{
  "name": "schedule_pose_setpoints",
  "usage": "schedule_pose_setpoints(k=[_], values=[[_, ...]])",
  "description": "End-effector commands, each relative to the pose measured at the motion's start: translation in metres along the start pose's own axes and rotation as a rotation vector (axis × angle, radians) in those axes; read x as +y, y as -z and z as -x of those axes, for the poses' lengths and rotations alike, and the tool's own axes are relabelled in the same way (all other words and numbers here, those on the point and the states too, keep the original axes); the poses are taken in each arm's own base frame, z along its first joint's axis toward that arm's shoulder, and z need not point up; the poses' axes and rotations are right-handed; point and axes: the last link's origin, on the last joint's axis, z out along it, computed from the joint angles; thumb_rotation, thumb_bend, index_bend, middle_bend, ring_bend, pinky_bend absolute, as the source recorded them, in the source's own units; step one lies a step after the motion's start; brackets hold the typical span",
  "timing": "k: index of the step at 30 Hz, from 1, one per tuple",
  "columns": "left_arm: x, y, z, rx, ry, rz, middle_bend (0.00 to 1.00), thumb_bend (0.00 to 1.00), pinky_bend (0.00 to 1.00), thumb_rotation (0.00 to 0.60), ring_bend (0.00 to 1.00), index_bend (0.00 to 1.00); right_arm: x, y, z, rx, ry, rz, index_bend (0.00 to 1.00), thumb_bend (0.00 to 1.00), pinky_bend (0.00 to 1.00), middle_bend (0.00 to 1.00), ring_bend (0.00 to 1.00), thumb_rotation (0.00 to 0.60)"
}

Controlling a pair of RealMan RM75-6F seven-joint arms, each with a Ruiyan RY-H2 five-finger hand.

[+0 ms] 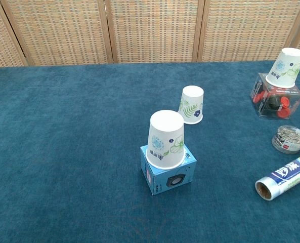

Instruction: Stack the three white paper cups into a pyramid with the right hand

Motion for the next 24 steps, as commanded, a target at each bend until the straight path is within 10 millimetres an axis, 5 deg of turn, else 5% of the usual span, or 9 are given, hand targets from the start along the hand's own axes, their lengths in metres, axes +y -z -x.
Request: schedule_pose_setpoints(k=[1, 13, 24], values=[[0.0, -0.001, 0.0, -0.001, 0.0, -0.002, 0.0, 0.35, 0.0, 0.6, 0.0, 0.08, -0.002, -0.01, 0.0, -0.006, 0.006, -0.011, 0.06, 0.13, 0.0, 0.0, 0.0, 0.6], [0.0, -0.003, 0.002, -0.006, -0.003, -0.005, 0.0, 0.35, 0.0, 0.6, 0.0, 0.08, -0.039, -0.049, -0.007, -0.048, -0.007, -0.121, 0.14, 0.13, 0.0, 0.0, 0.0, 0.6], [-0.002, -0.005, 0.004, -0.013, 0.002, -0.008, 0.0, 0.35, 0.0, 0.6, 0.0, 0.08, -0.094, -0.059, -0.006, -0.142, -0.067, -0.255, 0.25, 0.13, 0.0, 0.0, 0.0, 0.6]])
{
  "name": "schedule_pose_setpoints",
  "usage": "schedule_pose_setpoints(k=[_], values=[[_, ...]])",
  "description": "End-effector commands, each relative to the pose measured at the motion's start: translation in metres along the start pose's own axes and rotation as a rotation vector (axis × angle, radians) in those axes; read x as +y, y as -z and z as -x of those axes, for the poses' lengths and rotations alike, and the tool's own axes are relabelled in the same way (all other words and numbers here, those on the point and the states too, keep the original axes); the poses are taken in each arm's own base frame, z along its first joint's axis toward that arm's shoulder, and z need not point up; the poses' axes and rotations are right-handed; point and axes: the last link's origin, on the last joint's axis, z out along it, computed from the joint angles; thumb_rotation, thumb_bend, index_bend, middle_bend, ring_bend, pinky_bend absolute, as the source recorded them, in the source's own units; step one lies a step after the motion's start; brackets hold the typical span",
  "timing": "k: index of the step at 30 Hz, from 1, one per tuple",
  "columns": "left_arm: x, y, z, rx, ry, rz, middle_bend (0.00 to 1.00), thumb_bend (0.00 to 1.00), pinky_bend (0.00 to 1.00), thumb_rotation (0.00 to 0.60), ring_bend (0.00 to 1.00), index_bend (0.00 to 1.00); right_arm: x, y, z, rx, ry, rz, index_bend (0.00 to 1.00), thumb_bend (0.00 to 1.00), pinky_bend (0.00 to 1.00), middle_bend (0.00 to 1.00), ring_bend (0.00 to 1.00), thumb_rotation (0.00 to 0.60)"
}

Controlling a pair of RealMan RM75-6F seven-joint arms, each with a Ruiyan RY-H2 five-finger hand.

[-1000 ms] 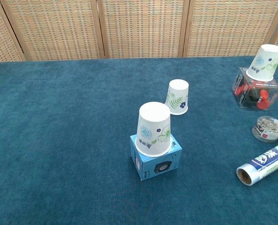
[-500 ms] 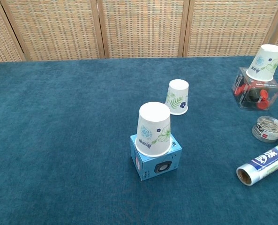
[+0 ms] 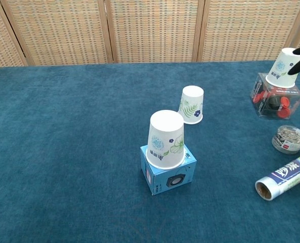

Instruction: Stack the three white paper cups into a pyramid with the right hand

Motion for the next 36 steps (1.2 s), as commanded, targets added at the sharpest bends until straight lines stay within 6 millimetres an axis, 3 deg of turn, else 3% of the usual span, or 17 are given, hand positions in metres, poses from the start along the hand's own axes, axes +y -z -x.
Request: schedule_pose_setpoints(k=[1, 12, 21, 36], values=[[0.0, 0.0, 0.001, -0.004, 0.0, 0.002, 0.0, 0.35, 0.0, 0.6, 0.0, 0.08, -0.02, -0.005, 0.001, -0.026, -0.007, -0.051, 0.25, 0.13, 0.0, 0.0, 0.0, 0.6], [0.002, 0.001, 0.001, -0.005, 0.002, 0.01, 0.0, 0.35, 0.0, 0.6, 0.0, 0.08, -0.07, -0.027, 0.001, -0.059, 0.012, -0.144, 0.31, 0.13, 0.0, 0.0, 0.0, 0.6], [0.002, -0.001, 0.002, -0.008, 0.002, 0.011, 0.0, 0.35, 0.0, 0.6, 0.0, 0.08, -0.085, -0.042, 0.0, -0.073, 0.018, -0.146, 0.31, 0.13, 0.0, 0.0, 0.0, 0.6], [0.001, -0.002, 0.003, -0.015, 0.011, 0.007, 0.0, 0.35, 0.0, 0.6, 0.0, 0.08, -0.114, -0.062, 0.017, -0.123, -0.006, -0.184, 0.31, 0.13, 0.0, 0.0, 0.0, 0.6]])
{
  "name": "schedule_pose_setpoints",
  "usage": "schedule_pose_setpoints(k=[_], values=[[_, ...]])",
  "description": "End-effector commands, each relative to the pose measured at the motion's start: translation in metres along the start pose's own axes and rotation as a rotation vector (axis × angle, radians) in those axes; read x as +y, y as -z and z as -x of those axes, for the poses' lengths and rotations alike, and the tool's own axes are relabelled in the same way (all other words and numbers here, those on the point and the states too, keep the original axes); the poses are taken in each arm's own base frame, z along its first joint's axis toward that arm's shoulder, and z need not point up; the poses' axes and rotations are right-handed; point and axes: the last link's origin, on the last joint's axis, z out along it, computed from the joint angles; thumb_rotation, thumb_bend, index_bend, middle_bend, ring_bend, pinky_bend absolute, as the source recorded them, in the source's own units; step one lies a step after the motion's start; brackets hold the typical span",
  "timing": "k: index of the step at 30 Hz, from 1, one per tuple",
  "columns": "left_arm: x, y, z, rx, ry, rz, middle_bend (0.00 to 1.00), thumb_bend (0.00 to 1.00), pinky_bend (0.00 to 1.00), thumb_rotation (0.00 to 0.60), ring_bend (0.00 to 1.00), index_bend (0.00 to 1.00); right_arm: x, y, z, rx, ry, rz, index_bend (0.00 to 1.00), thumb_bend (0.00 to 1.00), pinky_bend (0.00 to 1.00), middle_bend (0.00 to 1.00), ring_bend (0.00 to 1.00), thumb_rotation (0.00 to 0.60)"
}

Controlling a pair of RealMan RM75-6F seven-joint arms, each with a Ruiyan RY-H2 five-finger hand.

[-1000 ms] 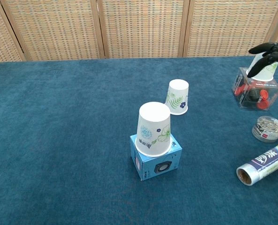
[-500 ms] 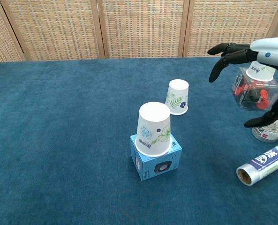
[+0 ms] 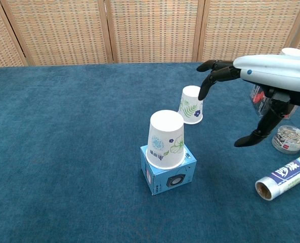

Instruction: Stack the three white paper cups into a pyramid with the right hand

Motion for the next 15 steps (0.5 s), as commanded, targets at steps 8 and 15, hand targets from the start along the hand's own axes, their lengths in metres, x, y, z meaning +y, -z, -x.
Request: schedule_pose_setpoints(k=[8, 15], values=[[-0.001, -0.001, 0.002, -0.011, 0.004, -0.002, 0.0, 0.35, 0.0, 0.6, 0.0, 0.08, -0.02, -0.02, 0.003, -0.014, -0.023, -0.036, 0.31, 0.13, 0.0, 0.0, 0.0, 0.6], [-0.001, -0.001, 0.003, -0.016, 0.008, -0.001, 0.0, 0.35, 0.0, 0.6, 0.0, 0.08, -0.029, -0.033, 0.008, -0.032, -0.043, -0.039, 0.31, 0.13, 0.0, 0.0, 0.0, 0.6]])
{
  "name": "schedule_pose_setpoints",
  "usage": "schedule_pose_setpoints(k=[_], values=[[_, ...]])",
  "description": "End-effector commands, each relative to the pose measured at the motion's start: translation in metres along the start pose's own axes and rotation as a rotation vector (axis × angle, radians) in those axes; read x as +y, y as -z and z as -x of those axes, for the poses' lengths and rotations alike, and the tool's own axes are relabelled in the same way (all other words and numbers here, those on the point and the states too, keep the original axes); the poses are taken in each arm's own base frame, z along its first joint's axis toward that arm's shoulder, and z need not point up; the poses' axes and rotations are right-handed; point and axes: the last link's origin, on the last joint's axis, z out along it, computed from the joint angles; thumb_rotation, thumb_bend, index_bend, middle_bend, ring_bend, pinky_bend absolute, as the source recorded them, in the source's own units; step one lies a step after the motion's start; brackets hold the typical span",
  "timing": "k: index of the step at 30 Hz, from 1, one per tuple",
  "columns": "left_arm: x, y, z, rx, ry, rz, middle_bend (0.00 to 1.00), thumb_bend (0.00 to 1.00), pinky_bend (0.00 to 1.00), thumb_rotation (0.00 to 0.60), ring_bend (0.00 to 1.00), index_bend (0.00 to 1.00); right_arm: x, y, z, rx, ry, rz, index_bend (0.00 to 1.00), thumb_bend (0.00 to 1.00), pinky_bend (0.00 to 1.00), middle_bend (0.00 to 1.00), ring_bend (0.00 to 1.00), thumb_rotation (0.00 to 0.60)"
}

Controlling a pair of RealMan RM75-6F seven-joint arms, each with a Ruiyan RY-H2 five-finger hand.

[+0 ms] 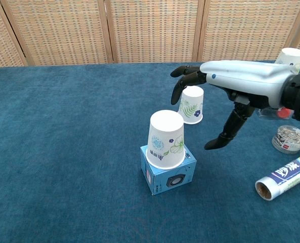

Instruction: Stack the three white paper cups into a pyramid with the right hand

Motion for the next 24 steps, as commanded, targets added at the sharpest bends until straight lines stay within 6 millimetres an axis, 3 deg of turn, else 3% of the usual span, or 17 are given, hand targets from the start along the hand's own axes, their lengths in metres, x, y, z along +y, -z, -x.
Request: schedule_pose_setpoints(k=[1, 9, 24], values=[[0.0, 0.0, 0.0, 0.0, 0.002, 0.0, 0.0, 0.35, 0.0, 0.6, 0.0, 0.08, -0.004, -0.008, 0.002, -0.003, -0.008, -0.002, 0.31, 0.13, 0.0, 0.0, 0.0, 0.6], [-0.001, -0.001, 0.001, -0.008, 0.004, -0.002, 0.0, 0.35, 0.0, 0.6, 0.0, 0.08, -0.016, -0.023, 0.004, -0.011, -0.008, -0.019, 0.31, 0.13, 0.0, 0.0, 0.0, 0.6], [0.0, -0.001, 0.002, -0.013, 0.003, 0.002, 0.0, 0.35, 0.0, 0.6, 0.0, 0.08, -0.027, -0.026, 0.01, -0.018, 0.021, -0.02, 0.38, 0.13, 0.0, 0.0, 0.0, 0.6]])
